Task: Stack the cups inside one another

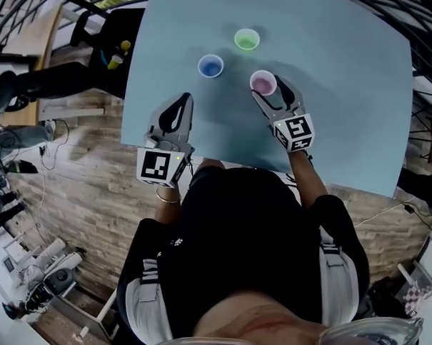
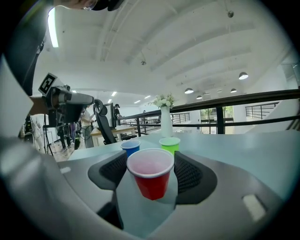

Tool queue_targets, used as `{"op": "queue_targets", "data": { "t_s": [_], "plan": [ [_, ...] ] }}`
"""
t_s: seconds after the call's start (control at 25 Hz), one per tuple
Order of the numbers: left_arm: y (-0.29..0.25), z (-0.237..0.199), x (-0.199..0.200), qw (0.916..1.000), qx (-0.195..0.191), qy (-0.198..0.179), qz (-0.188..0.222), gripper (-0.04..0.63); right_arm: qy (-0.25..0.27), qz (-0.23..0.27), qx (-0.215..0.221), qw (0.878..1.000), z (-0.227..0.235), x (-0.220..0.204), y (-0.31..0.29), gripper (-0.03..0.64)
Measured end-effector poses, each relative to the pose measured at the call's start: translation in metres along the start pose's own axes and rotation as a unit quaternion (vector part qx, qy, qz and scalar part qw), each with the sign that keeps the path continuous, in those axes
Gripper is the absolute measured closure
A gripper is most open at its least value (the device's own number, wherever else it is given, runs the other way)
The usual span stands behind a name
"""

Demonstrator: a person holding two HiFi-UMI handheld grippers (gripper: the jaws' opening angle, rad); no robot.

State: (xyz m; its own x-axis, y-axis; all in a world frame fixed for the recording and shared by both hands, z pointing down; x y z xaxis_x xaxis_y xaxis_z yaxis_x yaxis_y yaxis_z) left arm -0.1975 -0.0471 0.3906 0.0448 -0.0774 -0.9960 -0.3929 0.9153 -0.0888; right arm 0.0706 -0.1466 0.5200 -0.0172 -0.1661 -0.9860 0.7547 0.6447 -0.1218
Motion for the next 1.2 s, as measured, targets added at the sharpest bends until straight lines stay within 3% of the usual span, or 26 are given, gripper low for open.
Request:
{"op": "queue_targets", "data": {
  "t_s": [0.56, 1.2],
  "plan": [
    [-0.004, -0.036, -0.001, 0.9998, -0.001, 0.010, 0.017, 0.601, 0.002, 0.049, 0.023, 0.999, -0.021, 0.052, -0.038, 0.301],
    [0.008, -0.083, -0.006, 0.9996, -0.001, 0.021, 0.018, 0.601, 0.001, 0.066, 0.045, 0.997, -0.059, 0.070, -0.097, 0.301]
  ]
}}
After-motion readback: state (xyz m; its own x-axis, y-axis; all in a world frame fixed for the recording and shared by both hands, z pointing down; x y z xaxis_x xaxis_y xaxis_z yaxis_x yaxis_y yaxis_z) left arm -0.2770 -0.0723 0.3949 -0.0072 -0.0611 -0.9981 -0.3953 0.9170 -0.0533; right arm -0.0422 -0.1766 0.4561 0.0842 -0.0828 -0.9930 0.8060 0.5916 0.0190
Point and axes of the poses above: the fingertips, and each gripper's own axes: y backward along the fingers, z to its right, x out of its top, the point moved 10 cm from there along y, backward along the fingers, and after that the axes turned 7 degrees about z, right-handed, at the moved point
